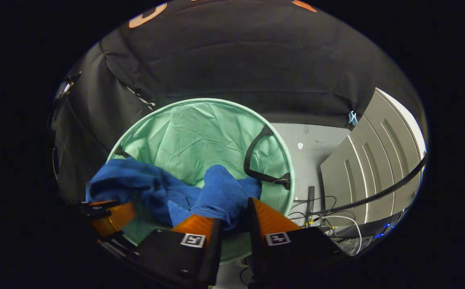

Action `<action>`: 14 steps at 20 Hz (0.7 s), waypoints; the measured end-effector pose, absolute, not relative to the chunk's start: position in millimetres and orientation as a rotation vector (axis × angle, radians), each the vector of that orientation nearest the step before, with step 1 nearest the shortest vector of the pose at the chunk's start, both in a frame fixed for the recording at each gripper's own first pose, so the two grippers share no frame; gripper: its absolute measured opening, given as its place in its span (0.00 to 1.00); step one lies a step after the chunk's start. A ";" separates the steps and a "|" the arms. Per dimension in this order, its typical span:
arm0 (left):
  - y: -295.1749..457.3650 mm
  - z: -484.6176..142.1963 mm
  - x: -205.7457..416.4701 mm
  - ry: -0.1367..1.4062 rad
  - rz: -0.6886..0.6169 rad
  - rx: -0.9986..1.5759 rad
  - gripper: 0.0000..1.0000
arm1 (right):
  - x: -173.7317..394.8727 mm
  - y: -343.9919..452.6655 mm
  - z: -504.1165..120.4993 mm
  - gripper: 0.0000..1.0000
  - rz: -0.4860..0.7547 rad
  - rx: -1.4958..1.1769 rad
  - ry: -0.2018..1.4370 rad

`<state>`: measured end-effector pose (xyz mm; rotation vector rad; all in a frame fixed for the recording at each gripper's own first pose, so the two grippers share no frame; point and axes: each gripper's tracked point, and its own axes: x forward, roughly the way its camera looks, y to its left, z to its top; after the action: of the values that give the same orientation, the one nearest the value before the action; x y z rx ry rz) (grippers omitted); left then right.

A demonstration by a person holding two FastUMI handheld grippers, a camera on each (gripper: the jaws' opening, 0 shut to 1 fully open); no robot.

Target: Grasp the clothes on the hanger with both hands and then place them into the laundry hamper below.

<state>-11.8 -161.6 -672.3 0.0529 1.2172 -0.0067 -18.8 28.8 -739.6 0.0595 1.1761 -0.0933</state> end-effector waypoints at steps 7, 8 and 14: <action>-150.2 -583.3 15.1 1.008 0.035 0.064 0.97 | 15.0 26.1 -640.6 1.00 -0.082 0.055 0.953; -151.8 -559.4 23.1 0.957 0.030 0.053 0.97 | 19.5 26.7 -620.9 1.00 -0.083 0.054 0.913; -168.0 -413.1 40.2 0.649 -0.003 0.022 0.97 | 44.0 42.6 -480.0 0.99 -0.048 -0.014 0.655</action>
<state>40.2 -168.0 -413.1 0.0223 0.6487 -0.0031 44.0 42.6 -480.0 -0.0137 0.6553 -0.0478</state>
